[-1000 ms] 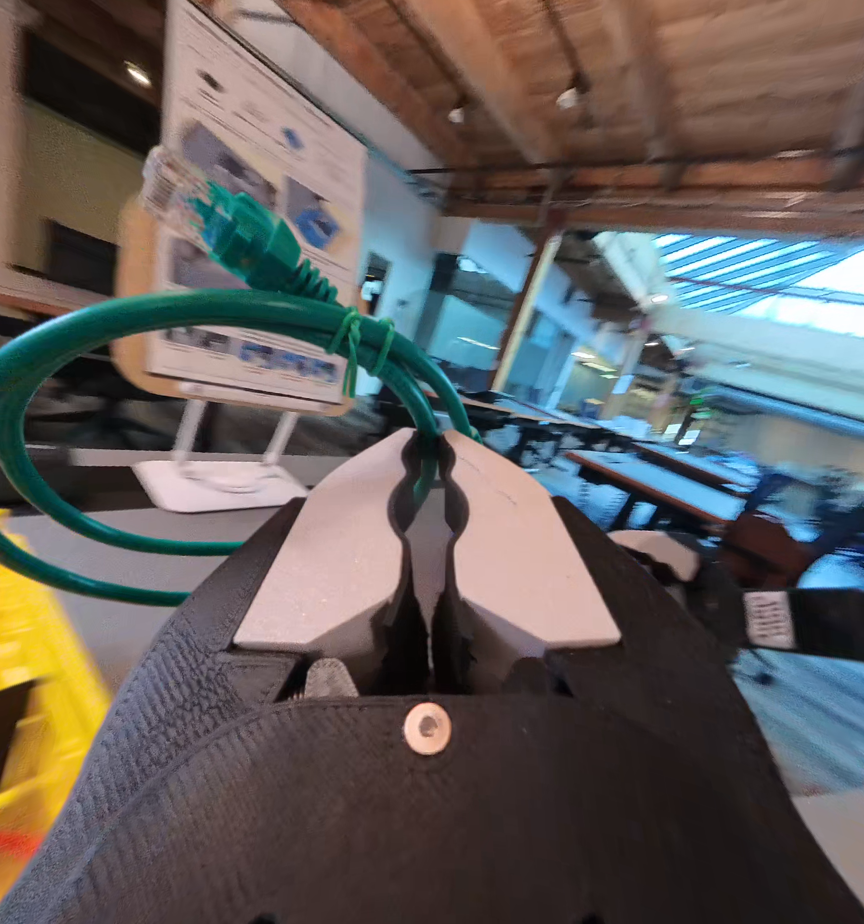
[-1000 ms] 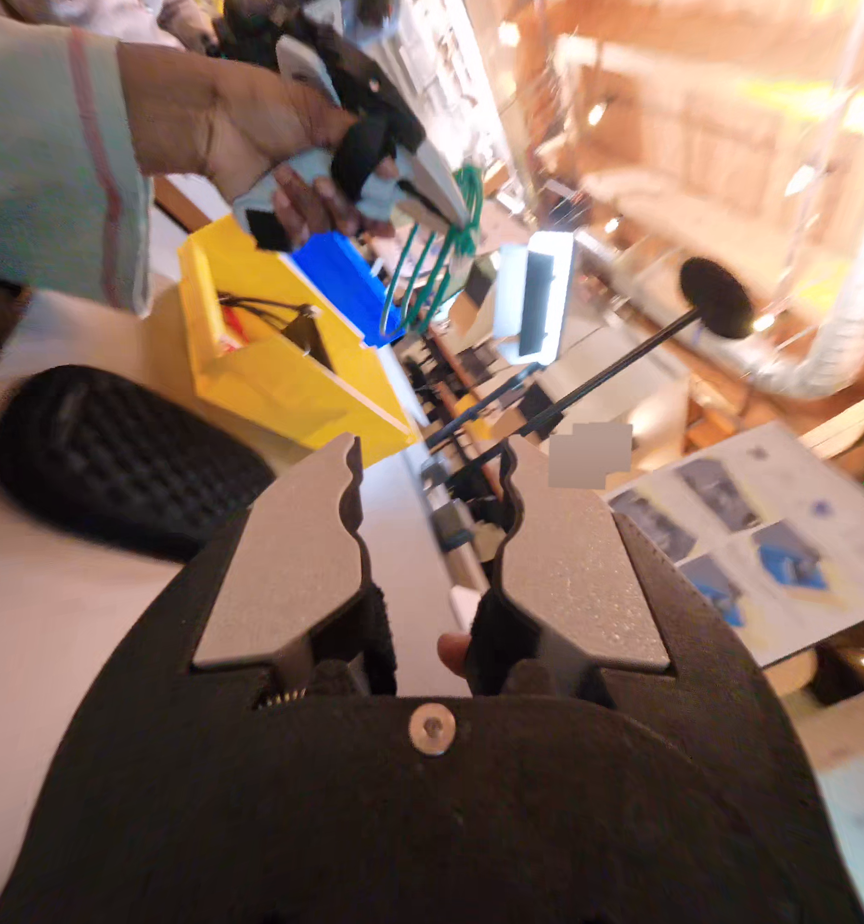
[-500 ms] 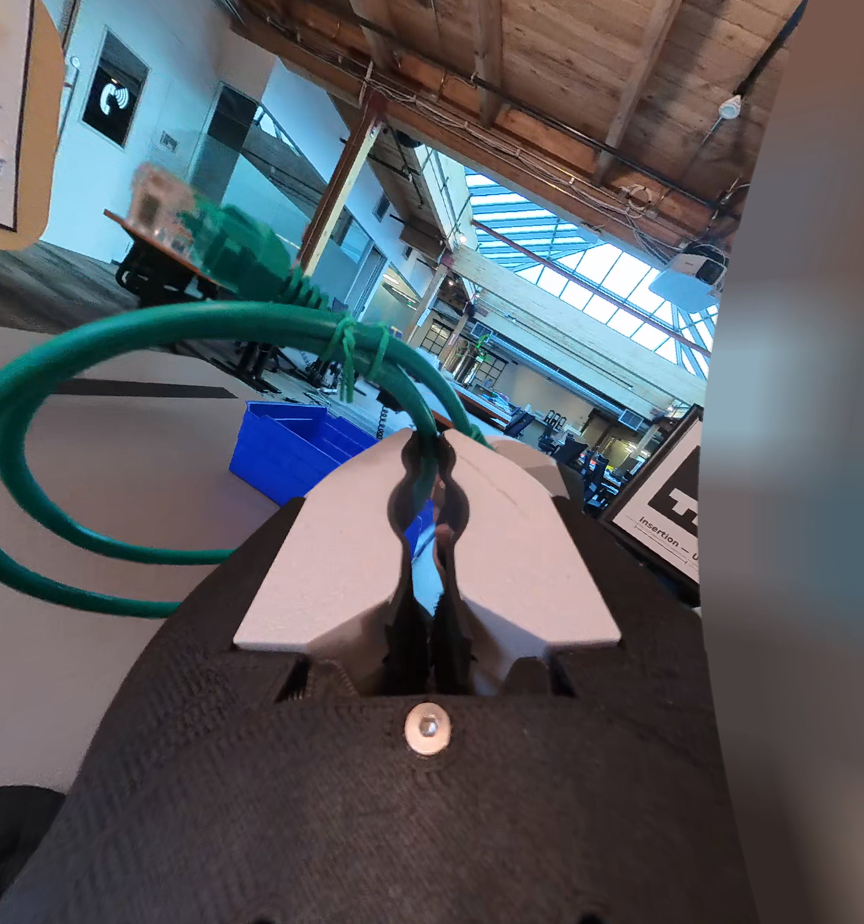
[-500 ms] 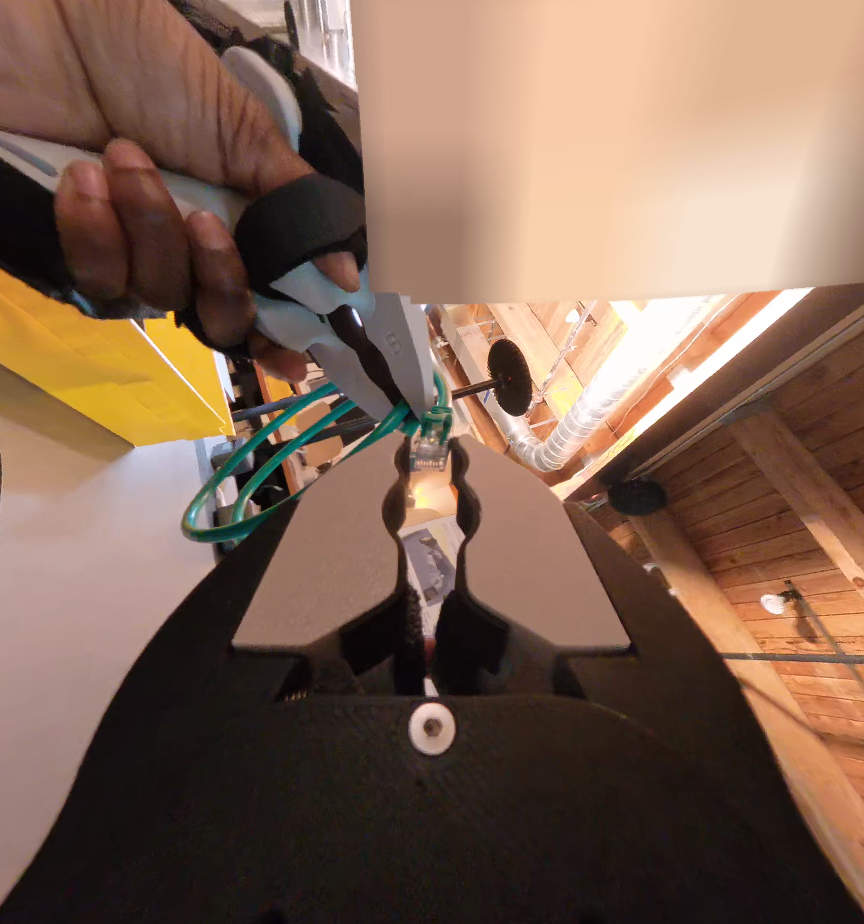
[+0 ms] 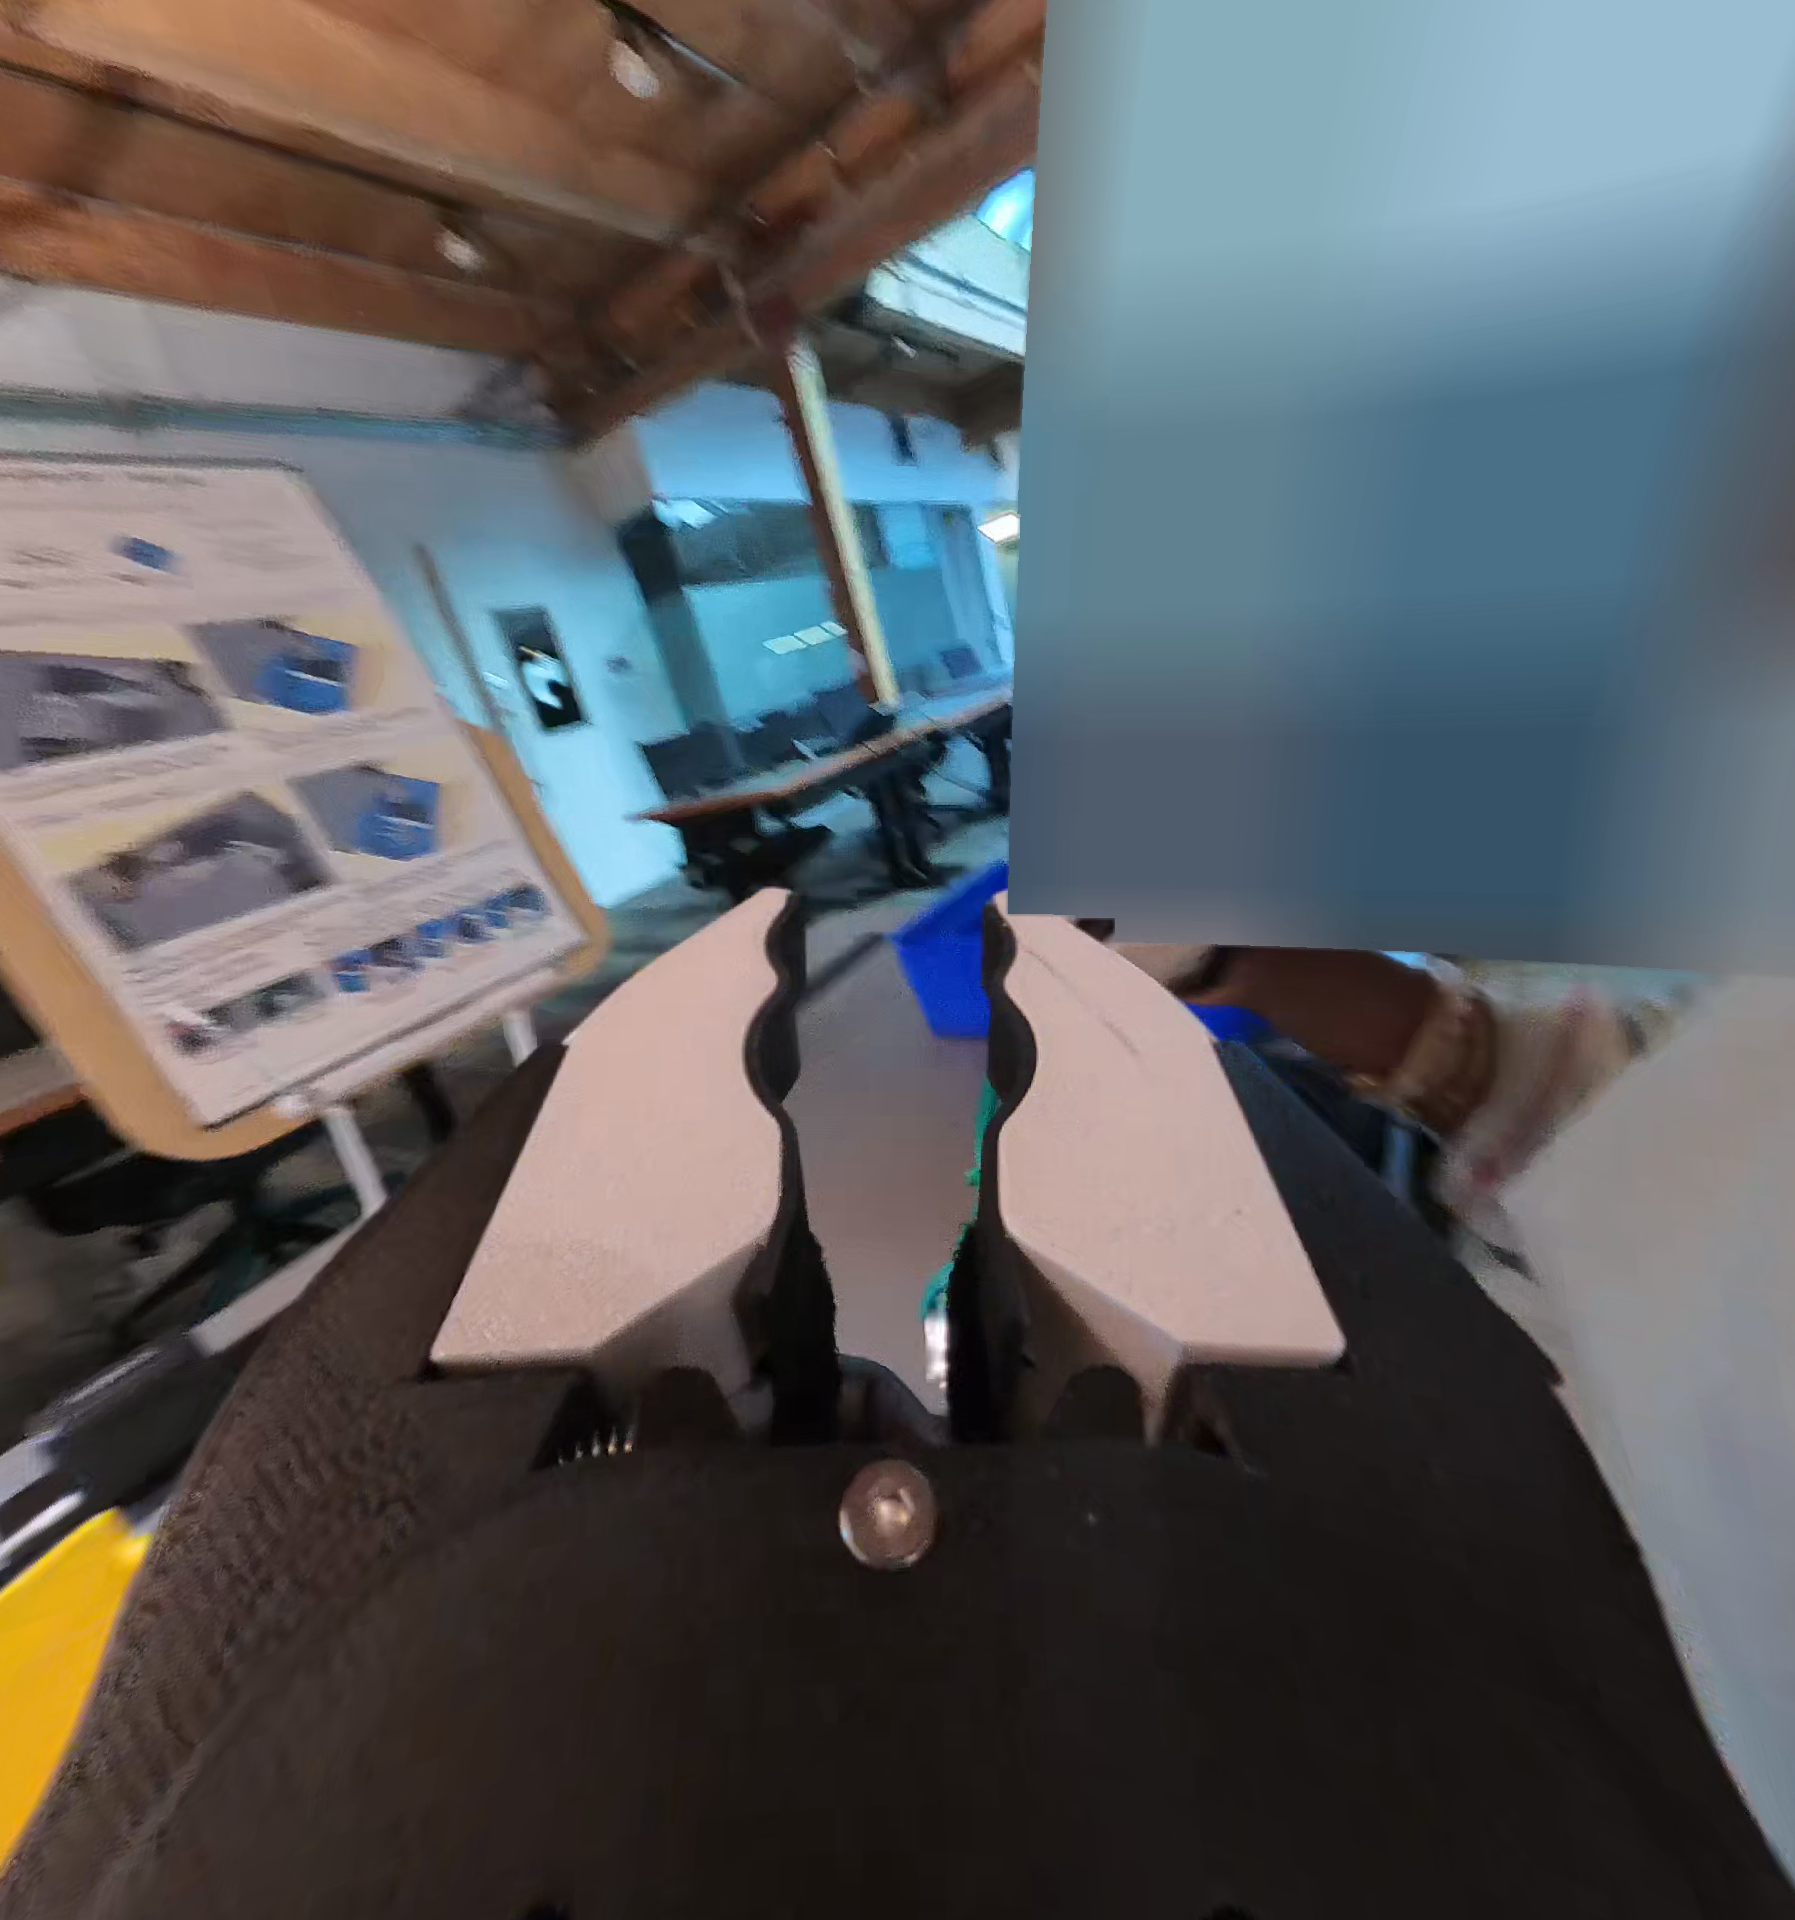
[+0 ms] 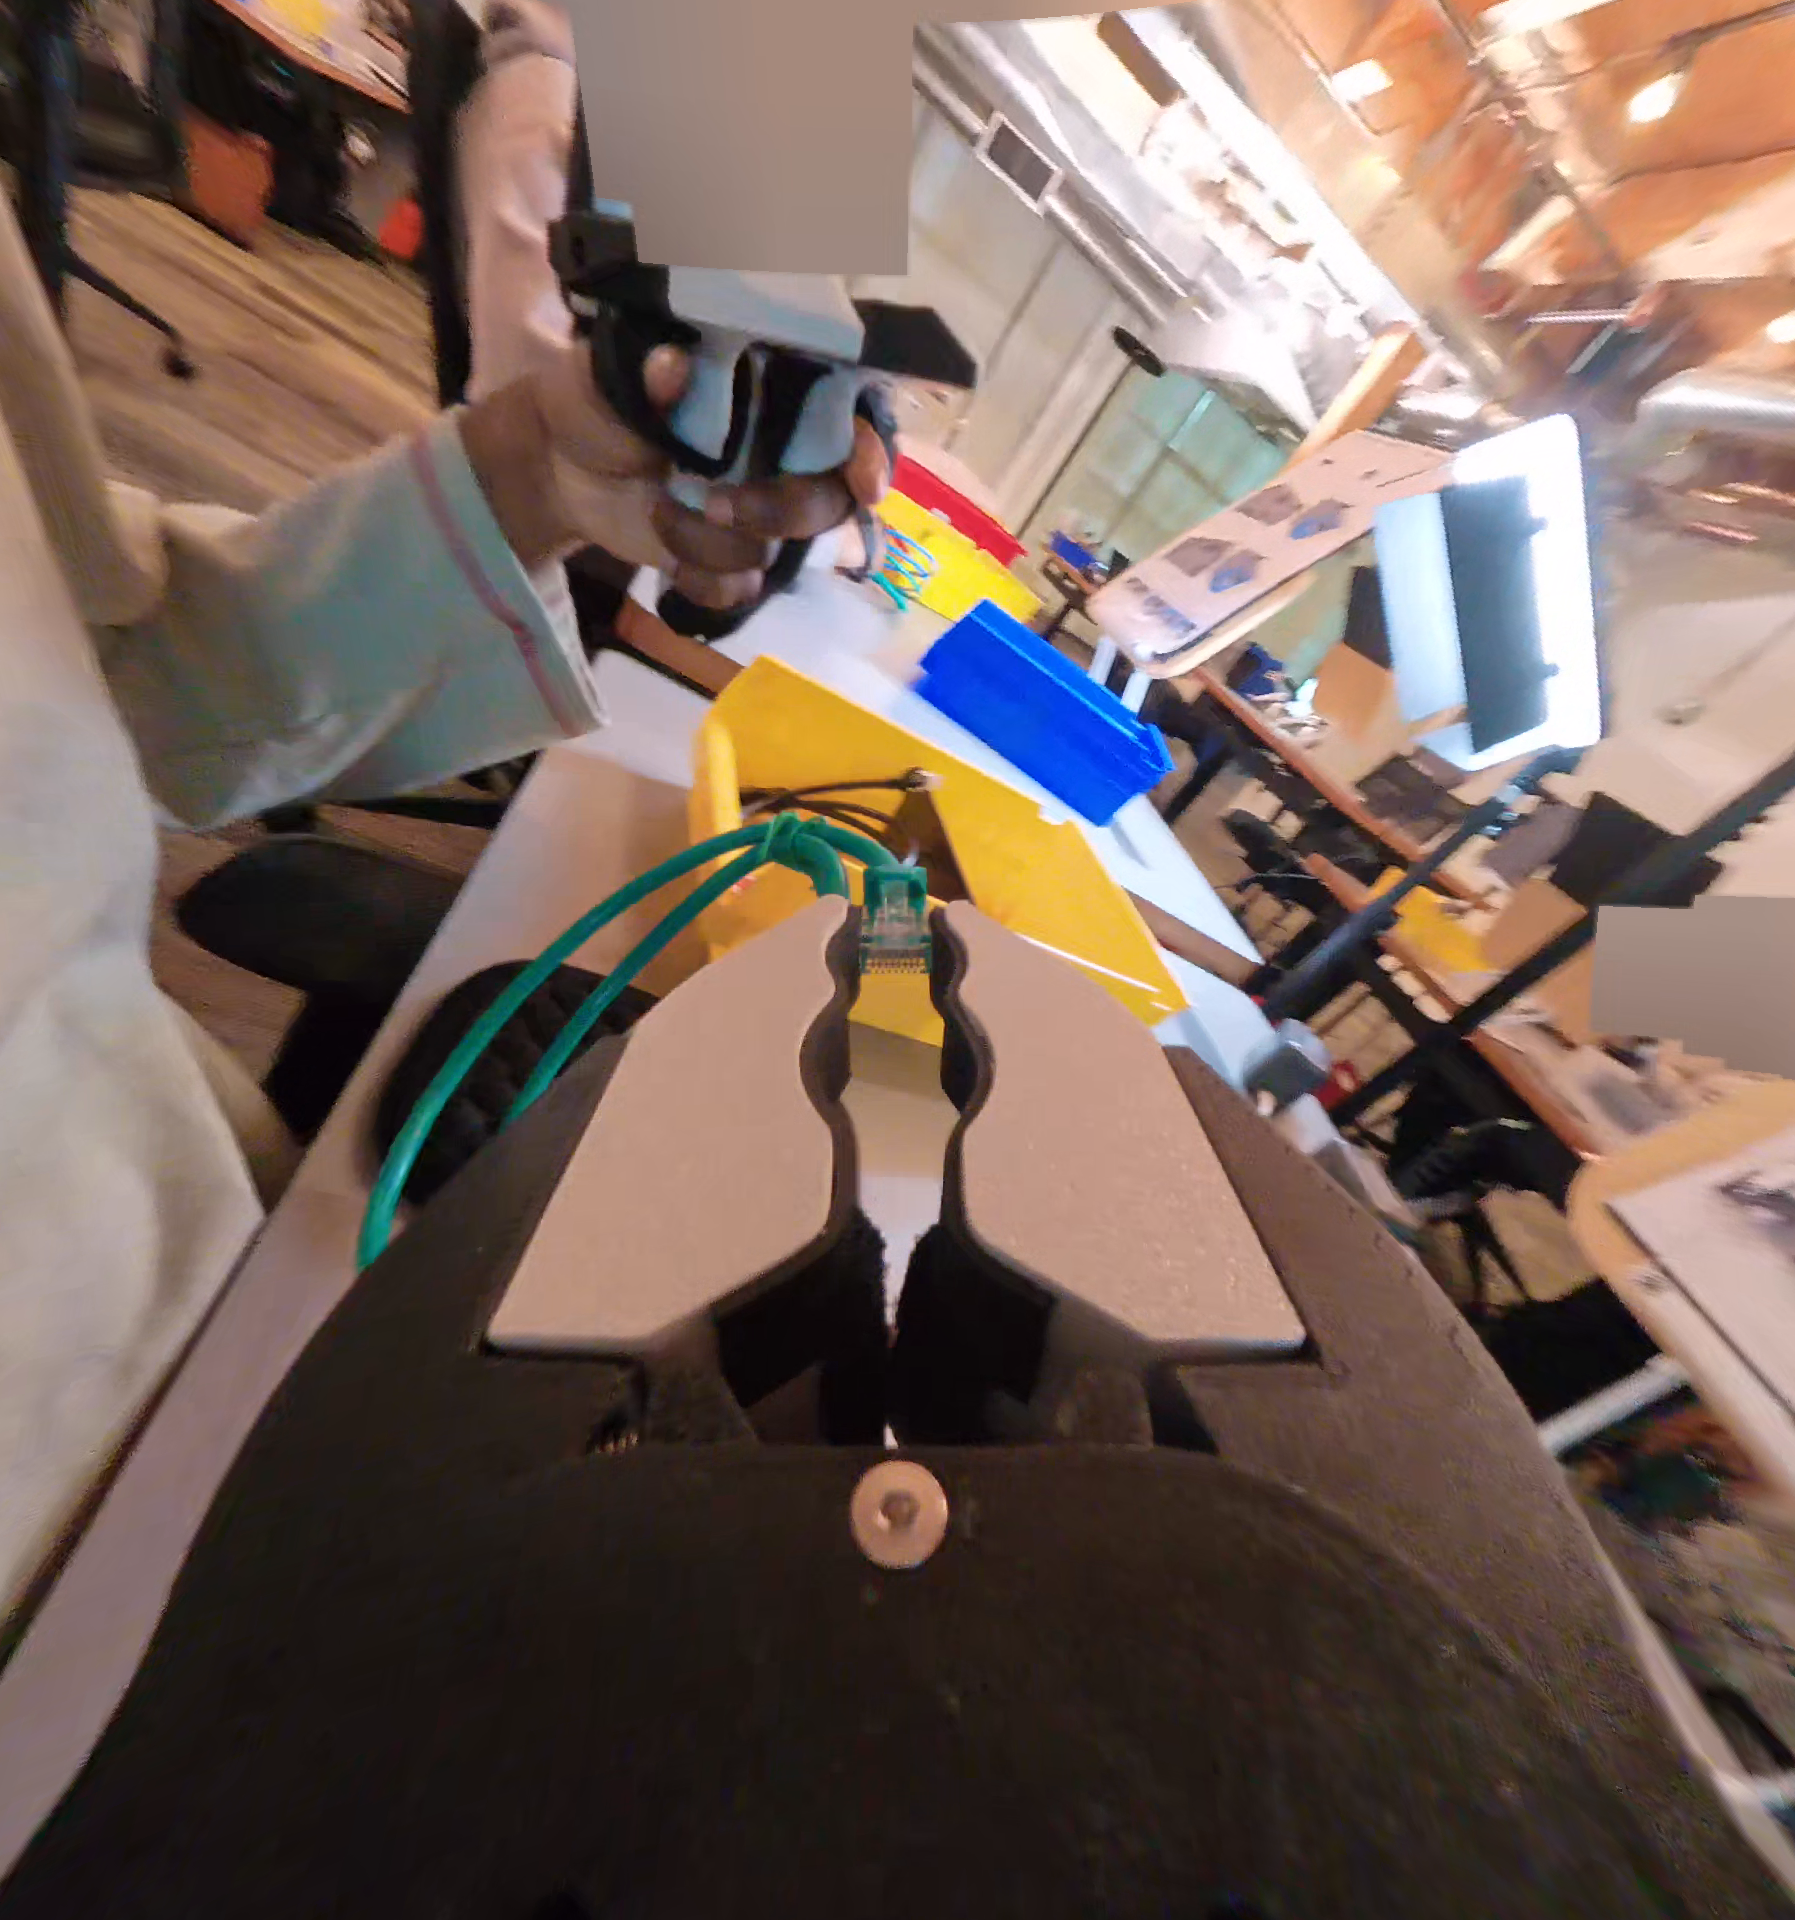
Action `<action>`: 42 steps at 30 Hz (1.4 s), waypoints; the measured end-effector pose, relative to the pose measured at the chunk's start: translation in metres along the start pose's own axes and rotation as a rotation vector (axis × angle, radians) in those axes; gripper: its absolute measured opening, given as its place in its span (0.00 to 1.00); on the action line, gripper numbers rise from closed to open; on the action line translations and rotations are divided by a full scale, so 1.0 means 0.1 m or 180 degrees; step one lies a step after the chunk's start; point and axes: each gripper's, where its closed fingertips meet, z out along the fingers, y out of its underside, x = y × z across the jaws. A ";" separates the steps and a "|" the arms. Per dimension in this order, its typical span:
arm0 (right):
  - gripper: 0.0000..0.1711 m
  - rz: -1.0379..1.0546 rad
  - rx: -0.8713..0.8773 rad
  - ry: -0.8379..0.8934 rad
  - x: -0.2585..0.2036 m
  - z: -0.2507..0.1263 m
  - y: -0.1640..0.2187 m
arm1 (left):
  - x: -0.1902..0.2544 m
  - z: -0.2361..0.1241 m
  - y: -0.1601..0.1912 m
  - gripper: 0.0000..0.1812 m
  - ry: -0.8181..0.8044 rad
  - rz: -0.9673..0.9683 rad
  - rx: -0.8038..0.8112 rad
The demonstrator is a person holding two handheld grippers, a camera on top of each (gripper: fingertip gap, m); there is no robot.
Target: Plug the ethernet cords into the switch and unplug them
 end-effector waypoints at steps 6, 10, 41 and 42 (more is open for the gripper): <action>0.08 0.0203 0.0289 -0.0351 -0.19 0.11 -0.04 | 0.18 0.47 0.75 0.35 0.0174 0.0671 -0.1159; 0.08 0.0380 0.0568 -0.0476 -0.23 0.10 -0.10 | 0.51 0.55 0.85 0.29 0.0876 0.0477 -0.1202; 0.60 0.0794 -0.2818 -0.1113 -0.52 -0.62 1.19 | 0.54 0.30 1.10 0.06 0.0991 -0.0101 -0.1622; 0.60 0.0818 -0.3071 -0.1262 -0.61 -0.66 1.30 | 0.56 0.30 1.12 0.06 0.1015 -0.0134 -0.1620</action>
